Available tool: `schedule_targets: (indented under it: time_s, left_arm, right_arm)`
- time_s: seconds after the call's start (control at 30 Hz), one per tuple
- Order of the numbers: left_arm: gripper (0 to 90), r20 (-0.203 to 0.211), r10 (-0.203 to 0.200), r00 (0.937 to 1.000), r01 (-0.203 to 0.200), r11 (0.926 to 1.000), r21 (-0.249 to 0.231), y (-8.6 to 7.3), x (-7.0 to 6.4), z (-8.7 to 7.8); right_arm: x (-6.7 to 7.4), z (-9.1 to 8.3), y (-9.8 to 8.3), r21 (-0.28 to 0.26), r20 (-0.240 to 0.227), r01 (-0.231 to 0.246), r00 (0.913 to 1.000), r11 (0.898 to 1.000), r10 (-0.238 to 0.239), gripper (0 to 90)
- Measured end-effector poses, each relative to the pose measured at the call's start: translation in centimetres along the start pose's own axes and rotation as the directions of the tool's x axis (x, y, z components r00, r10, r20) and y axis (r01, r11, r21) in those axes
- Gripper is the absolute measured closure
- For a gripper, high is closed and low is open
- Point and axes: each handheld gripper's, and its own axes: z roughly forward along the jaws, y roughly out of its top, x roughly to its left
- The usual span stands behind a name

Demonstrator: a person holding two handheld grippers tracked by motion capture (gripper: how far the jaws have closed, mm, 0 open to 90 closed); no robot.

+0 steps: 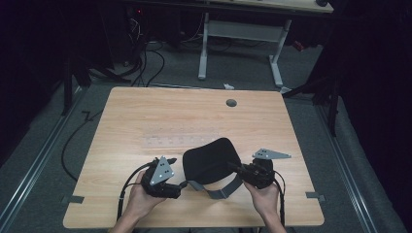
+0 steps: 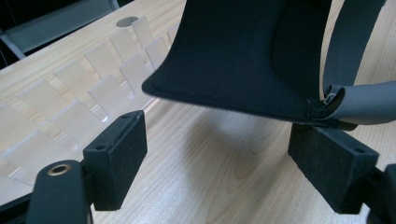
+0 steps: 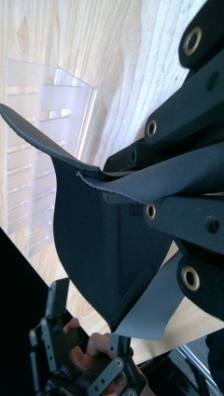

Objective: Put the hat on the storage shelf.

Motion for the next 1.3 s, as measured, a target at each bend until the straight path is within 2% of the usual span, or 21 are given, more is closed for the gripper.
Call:
schedule_targets:
  time_s: [0.2, 0.33, 0.5, 0.8, 0.9, 0.97, 1.0, 1.3]
  left_arm:
    - [20.6, -0.005, 0.027, 0.9996, -0.028, 0.9996, -0.001, -0.2, -0.2, 0.0]
    - [23.0, -0.008, 0.065, 0.9979, -0.065, 0.9979, -0.007, -0.4, -0.4, 0.0]
    - [25.2, -0.003, 0.067, 0.9977, -0.067, 0.9976, -0.013, -0.4, -0.4, 0.0]
    - [29.1, -0.027, 0.091, 0.9955, -0.091, 0.9958, -0.011, -0.5, -0.3, 0.0]
    - [34.9, -0.023, 0.109, 0.9938, -0.109, 0.9940, -0.007, -0.6, -0.3, -0.1]
    - [40.7, 0.002, 0.102, 0.9948, -0.102, 0.9948, -0.012, -0.6, -0.5, -0.2]
    - [41.0, 0.004, 0.116, 0.9933, -0.116, 0.9933, -0.009, -0.7, -0.6, -0.2]
    - [54.8, 0.017, 0.129, 0.9915, -0.129, 0.9916, 0.002, -0.8, -0.8, -0.3]
  right_arm:
    - [0.1, 0.4, 0.1, 0.030, -0.002, 0.001, 1.0000, 1.000, -0.001, 86.0]
    - [0.3, 0.7, 0.2, 0.043, -0.005, 0.001, 1.0000, 0.999, 0.000, 86.0]
    - [0.6, 0.9, 0.3, 0.043, -0.020, 0.005, 0.9998, 0.999, -0.004, 86.0]
    - [1.0, 1.0, 0.5, 0.049, -0.044, 0.001, 0.9990, 0.999, 0.002, 86.0]
    - [1.0, 1.0, 0.6, 0.043, -0.051, -0.001, 0.9987, 0.999, 0.003, 86.0]
    - [0.9, 1.1, 0.7, 0.040, -0.057, 0.000, 0.9984, 0.999, 0.002, 86.0]
    - [0.9, 1.1, 0.7, 0.040, -0.068, -0.002, 0.9977, 0.999, 0.004, 86.0]
    - [1.1, 1.8, 0.7, 0.034, -0.103, 0.003, 0.9947, 0.999, 0.001, 85.7]
